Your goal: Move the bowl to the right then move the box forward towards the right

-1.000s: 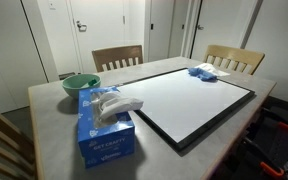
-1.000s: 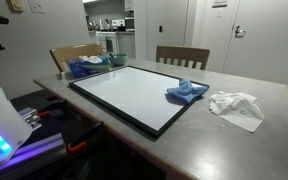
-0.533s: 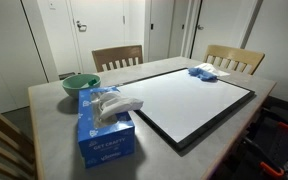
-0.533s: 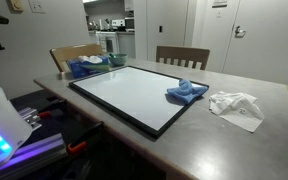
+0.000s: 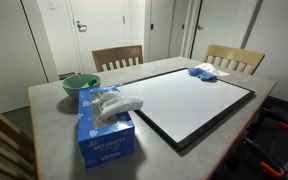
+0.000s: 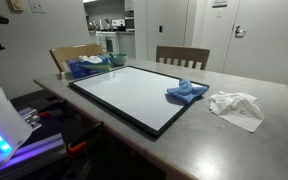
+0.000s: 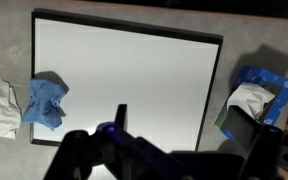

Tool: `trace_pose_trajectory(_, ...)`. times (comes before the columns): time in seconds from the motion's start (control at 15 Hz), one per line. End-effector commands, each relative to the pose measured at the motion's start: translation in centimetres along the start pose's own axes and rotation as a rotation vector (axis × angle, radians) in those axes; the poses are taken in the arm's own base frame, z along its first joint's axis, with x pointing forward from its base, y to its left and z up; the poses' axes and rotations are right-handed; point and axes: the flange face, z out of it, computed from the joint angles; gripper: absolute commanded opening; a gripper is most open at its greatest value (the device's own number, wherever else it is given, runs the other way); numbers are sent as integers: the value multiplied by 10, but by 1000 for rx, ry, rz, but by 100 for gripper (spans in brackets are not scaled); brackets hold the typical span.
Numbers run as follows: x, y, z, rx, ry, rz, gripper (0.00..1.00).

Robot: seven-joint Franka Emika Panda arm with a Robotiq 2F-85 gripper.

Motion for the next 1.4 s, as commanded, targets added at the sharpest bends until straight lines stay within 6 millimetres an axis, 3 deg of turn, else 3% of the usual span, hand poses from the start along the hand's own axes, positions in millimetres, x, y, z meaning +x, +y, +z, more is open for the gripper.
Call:
trace_pose_trajectory(0.0,43,-12,2,-9,8,-121,100)
trace_pose_trajectory(0.27,83,-26,22,9,57,-255,100)
trace_pose_trajectory(0.33,85,-24,23,-9,37,-289,100)
trace_pose_trajectory(0.4,69,-22,22,-2,46,-224,100)
trace_pose_trajectory(0.53,79,-24,28,0,32,-257,100)
trace_pose_trajectory(0.73,78,-31,33,-3,41,-268,100)
trace_pose_trajectory(0.93,101,-39,48,40,71,-273,100)
trace_pose_trajectory(1.27,161,-49,76,154,173,-232,100)
trace_pose_trajectory(1.33,135,-44,67,107,152,-237,100)
